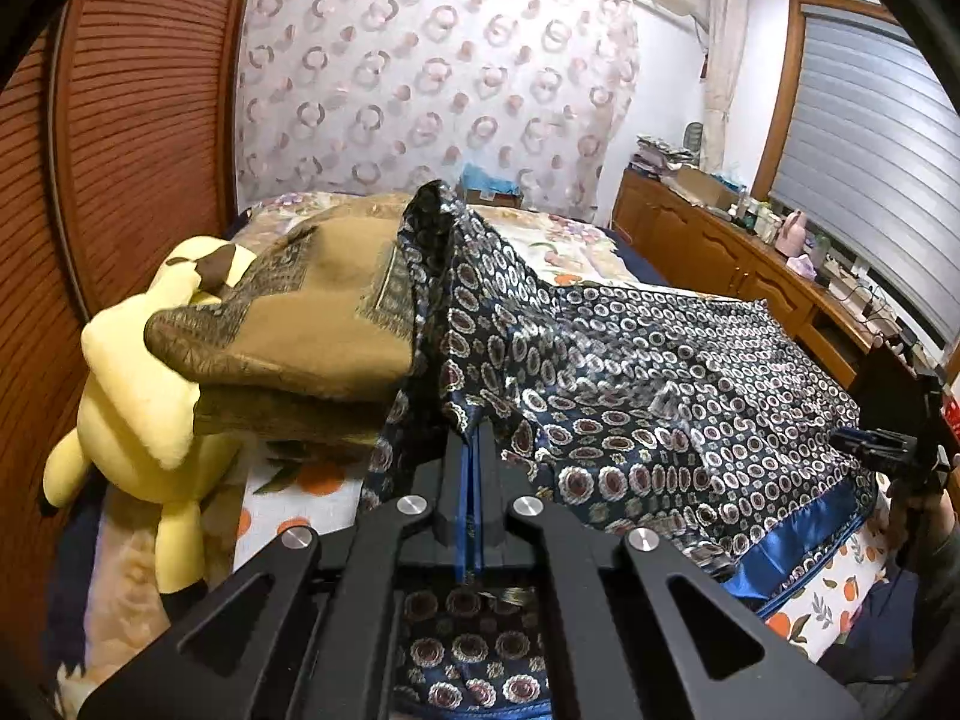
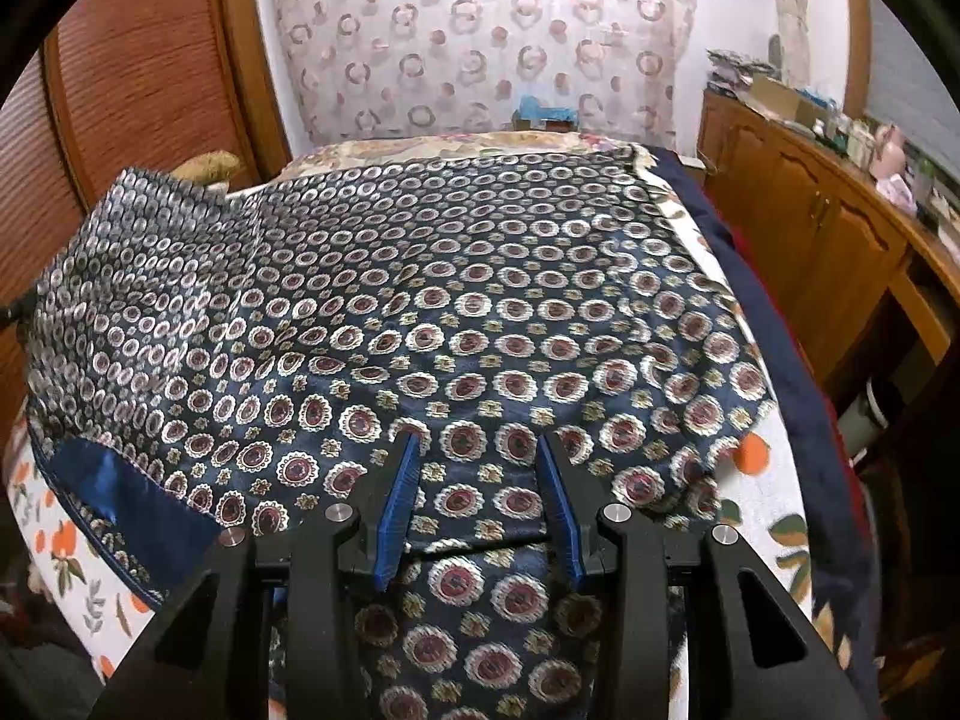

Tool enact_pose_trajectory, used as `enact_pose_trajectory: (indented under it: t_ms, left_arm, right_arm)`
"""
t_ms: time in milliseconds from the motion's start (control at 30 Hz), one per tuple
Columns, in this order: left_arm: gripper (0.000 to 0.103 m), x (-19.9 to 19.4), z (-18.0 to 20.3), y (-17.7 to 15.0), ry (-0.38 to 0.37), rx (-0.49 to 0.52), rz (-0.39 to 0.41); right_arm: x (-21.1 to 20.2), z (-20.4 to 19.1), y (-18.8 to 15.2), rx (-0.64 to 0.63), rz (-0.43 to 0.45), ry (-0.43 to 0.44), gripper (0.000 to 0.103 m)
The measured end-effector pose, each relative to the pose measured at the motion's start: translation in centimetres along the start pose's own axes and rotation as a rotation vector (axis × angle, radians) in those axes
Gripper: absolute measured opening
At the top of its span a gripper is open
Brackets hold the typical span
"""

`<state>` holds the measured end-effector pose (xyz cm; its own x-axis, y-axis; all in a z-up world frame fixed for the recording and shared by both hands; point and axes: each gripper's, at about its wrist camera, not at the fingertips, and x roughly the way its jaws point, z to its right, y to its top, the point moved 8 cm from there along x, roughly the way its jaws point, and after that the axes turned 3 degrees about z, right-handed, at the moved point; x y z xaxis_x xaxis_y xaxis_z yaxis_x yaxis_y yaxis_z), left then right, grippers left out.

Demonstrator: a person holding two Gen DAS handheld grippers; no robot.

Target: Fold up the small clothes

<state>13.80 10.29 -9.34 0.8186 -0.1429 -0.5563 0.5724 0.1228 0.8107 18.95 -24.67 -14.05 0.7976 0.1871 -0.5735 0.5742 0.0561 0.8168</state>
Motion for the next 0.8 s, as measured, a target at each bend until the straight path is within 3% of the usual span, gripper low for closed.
enact_pose_trajectory:
  t_ms: [200,300,400,533,600,733,800]
  left_arm:
    - [0.002,0.8,0.0,-1.1,0.016,0.006,-0.015]
    - [0.002,1.1,0.3,-1.6,0.020,0.013,-0.022]
    - [0.002,1.5,0.5,-2.1,0.014,0.011,-0.037]
    - [0.002,1.5,0.4,-2.3,0.017,0.006,-0.037]
    - [0.002,1.1,0.4,-2.0,0.012,0.004,-0.020]
    - [0.002,-1.8,1.6,-0.2,-0.036,-0.017,0.069]
    - [0.002,-3.1,1.7,0.5,-0.041,-0.021,0.105]
  right_arm:
    - [-3.1,3.7,0.3,0.035,0.061,-0.066,0.042]
    - [-3.3,6.0,0.0,0.068,0.043,-0.100,0.042]
    - [-2.7,7.2,-0.1,0.106,0.020,-0.070,0.042]
    - [-1.8,8.5,0.5,0.091,0.011,-0.134,0.042]
    - [-1.8,9.1,1.0,0.086,0.014,-0.187,0.042]
    - [-0.9,9.4,1.3,0.138,0.004,-0.133,0.042]
    - [-0.6,9.3,1.3,0.134,0.003,-0.110,0.033]
